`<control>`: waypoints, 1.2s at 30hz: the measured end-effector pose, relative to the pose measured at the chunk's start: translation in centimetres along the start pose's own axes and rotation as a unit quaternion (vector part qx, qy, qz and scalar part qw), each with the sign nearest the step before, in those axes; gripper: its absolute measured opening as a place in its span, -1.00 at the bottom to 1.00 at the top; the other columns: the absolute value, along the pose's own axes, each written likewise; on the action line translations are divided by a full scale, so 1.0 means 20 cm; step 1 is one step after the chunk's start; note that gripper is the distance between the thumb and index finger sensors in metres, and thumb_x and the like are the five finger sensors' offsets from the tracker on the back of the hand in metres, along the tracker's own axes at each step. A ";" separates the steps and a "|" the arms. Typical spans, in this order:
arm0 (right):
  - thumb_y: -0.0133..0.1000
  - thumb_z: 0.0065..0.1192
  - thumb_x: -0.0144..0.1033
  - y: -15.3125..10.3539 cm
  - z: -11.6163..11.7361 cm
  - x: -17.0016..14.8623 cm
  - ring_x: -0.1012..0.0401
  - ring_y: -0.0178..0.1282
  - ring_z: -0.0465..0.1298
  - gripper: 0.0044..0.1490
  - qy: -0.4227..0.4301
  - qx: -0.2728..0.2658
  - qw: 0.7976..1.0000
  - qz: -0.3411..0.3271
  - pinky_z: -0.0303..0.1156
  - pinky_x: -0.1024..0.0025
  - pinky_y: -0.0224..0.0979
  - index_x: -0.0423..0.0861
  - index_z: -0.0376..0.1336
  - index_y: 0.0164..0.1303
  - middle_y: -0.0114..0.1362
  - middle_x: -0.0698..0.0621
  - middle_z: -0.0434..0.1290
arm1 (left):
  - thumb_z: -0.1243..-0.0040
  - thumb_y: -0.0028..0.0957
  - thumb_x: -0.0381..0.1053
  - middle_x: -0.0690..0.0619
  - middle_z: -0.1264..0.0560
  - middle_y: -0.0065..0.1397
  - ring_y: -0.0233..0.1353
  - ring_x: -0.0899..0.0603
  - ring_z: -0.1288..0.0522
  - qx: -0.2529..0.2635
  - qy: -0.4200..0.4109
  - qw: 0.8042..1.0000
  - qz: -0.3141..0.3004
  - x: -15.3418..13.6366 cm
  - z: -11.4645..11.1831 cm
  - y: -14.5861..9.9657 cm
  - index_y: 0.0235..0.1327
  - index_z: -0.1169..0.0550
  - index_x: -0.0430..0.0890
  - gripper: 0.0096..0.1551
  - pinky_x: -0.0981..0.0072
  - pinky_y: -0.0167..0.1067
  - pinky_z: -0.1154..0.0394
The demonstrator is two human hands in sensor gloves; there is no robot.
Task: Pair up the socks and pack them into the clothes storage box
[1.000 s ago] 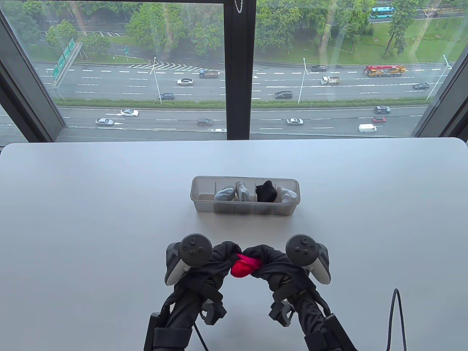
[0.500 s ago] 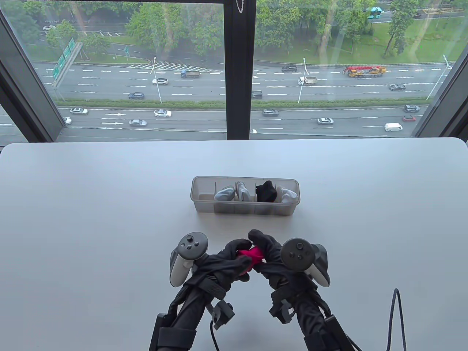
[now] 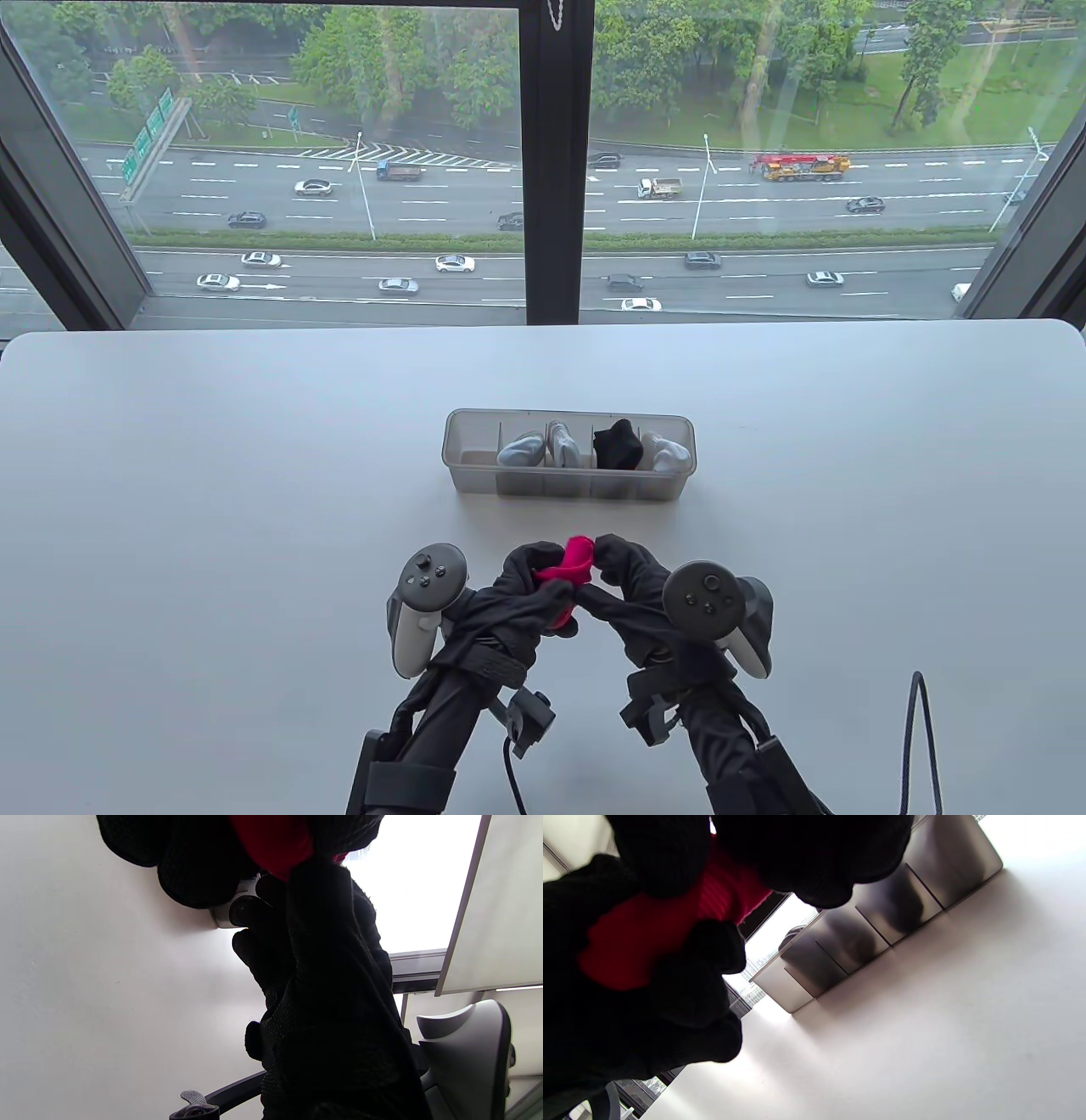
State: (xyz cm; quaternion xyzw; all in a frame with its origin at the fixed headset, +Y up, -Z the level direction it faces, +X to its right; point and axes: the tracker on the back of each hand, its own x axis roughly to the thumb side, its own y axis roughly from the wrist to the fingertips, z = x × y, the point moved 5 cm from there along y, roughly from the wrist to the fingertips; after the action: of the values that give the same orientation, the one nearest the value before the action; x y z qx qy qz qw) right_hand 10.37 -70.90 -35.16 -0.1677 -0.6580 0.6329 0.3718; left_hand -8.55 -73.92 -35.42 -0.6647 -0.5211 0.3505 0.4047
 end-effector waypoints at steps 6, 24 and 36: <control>0.28 0.09 -0.07 -0.01 -0.02 0.03 0.18 0.30 0.55 -0.48 -0.048 -0.037 0.998 -0.015 0.44 0.17 0.51 -0.02 0.18 0.40 0.38 -0.04 0.45 | -0.14 0.11 -0.01 -0.36 -0.39 0.27 0.08 -0.25 -0.57 -0.023 -0.005 1.000 -0.010 0.02 -0.05 0.00 0.51 -0.05 -0.05 -0.21 -0.29 0.31 -0.39; 0.27 -0.01 -0.11 0.01 -0.10 -0.10 0.16 0.24 0.56 -0.54 0.019 -0.031 0.999 0.020 0.44 0.11 0.47 0.01 0.22 0.35 0.30 0.00 0.48 | -0.16 0.10 0.01 -0.33 -0.37 0.25 0.02 -0.23 -0.48 -0.080 0.132 0.988 0.002 0.07 -0.16 0.00 0.41 -0.19 0.05 -0.36 -0.30 0.31 -0.30; 0.25 0.19 0.04 0.02 0.05 -0.08 0.05 0.31 0.54 -0.35 0.163 0.075 0.983 0.029 0.42 0.04 0.48 -0.03 0.15 0.48 0.42 -0.11 0.43 | -0.16 0.12 -0.10 -0.26 -0.55 0.23 0.06 -0.36 -0.63 0.118 0.083 0.988 -0.048 0.10 0.08 -0.06 0.23 -0.29 -0.07 -0.54 -0.34 0.28 -0.42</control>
State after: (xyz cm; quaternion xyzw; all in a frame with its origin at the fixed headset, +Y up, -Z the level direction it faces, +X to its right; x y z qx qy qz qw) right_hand 10.66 -72.66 -35.91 -0.2596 -0.5343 0.6553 0.4666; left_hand -10.04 -71.47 -35.02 -0.6132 -0.4719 0.3340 0.5383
